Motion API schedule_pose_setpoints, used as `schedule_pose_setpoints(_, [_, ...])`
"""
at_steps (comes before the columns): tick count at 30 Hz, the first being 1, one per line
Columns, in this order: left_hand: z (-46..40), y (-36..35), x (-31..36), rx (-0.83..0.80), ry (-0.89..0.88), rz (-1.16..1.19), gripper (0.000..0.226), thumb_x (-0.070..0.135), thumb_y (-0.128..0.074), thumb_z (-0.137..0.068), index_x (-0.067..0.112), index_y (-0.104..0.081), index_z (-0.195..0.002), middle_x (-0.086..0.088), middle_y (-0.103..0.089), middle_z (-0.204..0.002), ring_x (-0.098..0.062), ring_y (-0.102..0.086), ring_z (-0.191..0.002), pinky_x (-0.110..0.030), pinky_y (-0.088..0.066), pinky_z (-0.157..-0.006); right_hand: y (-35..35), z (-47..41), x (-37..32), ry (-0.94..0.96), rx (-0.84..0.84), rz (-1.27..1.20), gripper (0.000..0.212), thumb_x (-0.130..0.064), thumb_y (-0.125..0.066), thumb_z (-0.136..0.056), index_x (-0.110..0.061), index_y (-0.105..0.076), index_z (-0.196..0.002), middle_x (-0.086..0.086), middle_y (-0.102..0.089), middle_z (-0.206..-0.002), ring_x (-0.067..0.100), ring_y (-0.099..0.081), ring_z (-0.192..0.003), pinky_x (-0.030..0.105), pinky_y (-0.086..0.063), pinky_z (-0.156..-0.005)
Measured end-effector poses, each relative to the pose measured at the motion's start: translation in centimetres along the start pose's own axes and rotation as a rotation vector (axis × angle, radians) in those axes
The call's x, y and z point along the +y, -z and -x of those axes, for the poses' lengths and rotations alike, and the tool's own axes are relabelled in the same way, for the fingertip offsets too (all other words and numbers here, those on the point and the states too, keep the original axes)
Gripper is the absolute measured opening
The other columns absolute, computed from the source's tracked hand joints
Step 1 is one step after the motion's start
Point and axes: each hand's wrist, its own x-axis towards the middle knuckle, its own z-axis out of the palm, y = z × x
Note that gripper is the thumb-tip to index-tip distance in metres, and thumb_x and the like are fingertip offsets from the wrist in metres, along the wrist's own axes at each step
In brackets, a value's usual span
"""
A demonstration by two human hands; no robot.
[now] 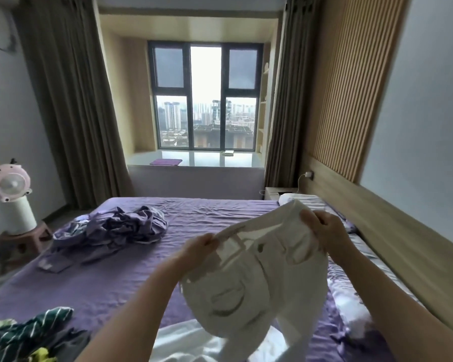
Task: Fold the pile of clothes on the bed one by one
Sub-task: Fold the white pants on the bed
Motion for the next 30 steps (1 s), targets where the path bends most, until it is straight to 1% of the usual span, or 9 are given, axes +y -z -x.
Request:
schedule_pose_setpoints(3, [-0.1, 0.0, 0.7, -0.012, -0.057, -0.17, 0.035, 0.033, -0.046, -0.099, 0.023, -0.041, -0.066, -0.016, -0.055, -0.08, -0.022, -0.048, -0.074, -0.029, -0.031, -0.066, 1.2, 1.7, 0.9, -0.021, -0.059, 0.039, 0.022, -0.024, -0.061, -0.09, -0.006, -0.068, -0.08, 0.01, -0.064, -0.072, 0.013, -0.052, -0.067, 0.03, -0.042, -0.06])
schedule_pose_setpoints(6, [0.4, 0.2, 1.6, -0.075, -0.109, -0.291, 0.031, 0.051, -0.049, -0.092, 0.023, -0.053, -0.078, -0.003, -0.058, -0.081, -0.019, -0.054, -0.078, -0.028, -0.037, -0.065, 2.3, 3.2, 1.8, -0.068, -0.094, -0.044, 0.02, -0.027, -0.064, -0.088, -0.008, -0.07, -0.083, 0.007, -0.066, -0.078, 0.009, -0.055, -0.067, 0.022, -0.044, -0.06])
schedule_pose_setpoints(9, [1.0, 0.1, 2.3, -0.181, -0.18, -0.532, 0.069, 0.077, -0.048, -0.076, 0.019, -0.052, -0.113, -0.003, -0.062, -0.11, -0.022, -0.057, -0.099, -0.029, -0.038, -0.074, 2.7, 4.0, 2.4, -0.114, -0.058, -0.19, 0.032, -0.032, -0.065, -0.085, 0.0, -0.065, -0.083, 0.009, -0.059, -0.074, 0.016, -0.052, -0.069, 0.033, -0.042, -0.061])
schedule_pose_setpoints(12, [1.8, -0.4, 2.5, -0.244, -0.237, -0.634, 0.102, 0.091, -0.054, -0.047, 0.041, -0.028, -0.132, 0.004, -0.062, -0.117, -0.023, -0.059, -0.104, -0.031, -0.041, -0.074, 2.2, 4.3, 2.3, -0.147, 0.026, -0.245, 0.038, -0.03, -0.065, -0.087, 0.008, -0.061, -0.088, 0.012, -0.058, -0.075, 0.019, -0.05, -0.07, 0.036, -0.04, -0.063])
schedule_pose_setpoints(15, [2.4, -1.0, 2.0, -0.314, -0.271, -0.821, 0.123, 0.073, -0.071, -0.049, 0.042, -0.002, -0.146, -0.003, -0.062, -0.112, -0.023, -0.058, -0.09, -0.031, -0.037, -0.065, 1.5, 4.6, 2.0, -0.155, 0.008, -0.269, 0.047, -0.031, -0.065, -0.087, 0.015, -0.054, -0.089, 0.012, -0.055, -0.074, 0.019, -0.047, -0.07, 0.037, -0.038, -0.063])
schedule_pose_setpoints(20, [3.0, 0.0, 0.7, -0.302, -0.248, -0.892, 0.109, 0.021, -0.068, -0.074, 0.034, 0.011, -0.149, -0.011, -0.059, -0.116, -0.03, -0.057, -0.1, -0.031, -0.035, -0.065, 0.8, 4.8, 1.3, -0.227, -0.127, -0.289, 0.027, -0.027, -0.071, -0.081, -0.002, -0.062, -0.074, 0.007, -0.06, -0.068, 0.014, -0.055, -0.062, 0.031, -0.044, -0.058])
schedule_pose_setpoints(24, [3.2, 0.6, 0.1, -0.272, -0.255, -0.862, 0.098, 0.01, -0.058, -0.079, 0.027, 0.006, -0.151, -0.013, -0.055, -0.124, -0.031, -0.054, -0.11, -0.031, -0.037, -0.073, 0.1, 5.2, 0.3, -0.296, -0.234, -0.33, 0.029, -0.022, -0.074, -0.075, 0.004, -0.063, -0.08, 0.014, -0.064, -0.073, 0.021, -0.061, -0.065, 0.029, -0.049, -0.058])
schedule_pose_setpoints(28, [3.5, 0.9, -0.4, -0.166, -0.292, -1.032, 0.077, 0.001, -0.041, -0.088, 0.015, 0.001, -0.151, -0.013, -0.035, -0.147, -0.028, -0.045, -0.128, -0.035, -0.042, -0.098, -0.4, 6.1, -1.2, -0.306, -0.248, -0.433, 0.018, -0.012, -0.069, -0.081, 0.003, -0.066, -0.09, 0.015, -0.07, -0.08, 0.02, -0.067, -0.068, 0.026, -0.054, -0.057])
schedule_pose_setpoints(30, [3.8, 1.4, -0.4, -0.024, -0.388, -1.139, 0.07, 0.0, -0.043, -0.087, 0.011, -0.013, -0.149, -0.012, -0.041, -0.139, -0.029, -0.056, -0.115, -0.034, -0.049, -0.084, -0.5, 6.5, -1.9, -0.271, -0.217, -0.426, 0.016, -0.011, -0.068, -0.082, -0.001, -0.064, -0.093, 0.012, -0.069, -0.081, 0.019, -0.067, -0.07, 0.025, -0.054, -0.058])
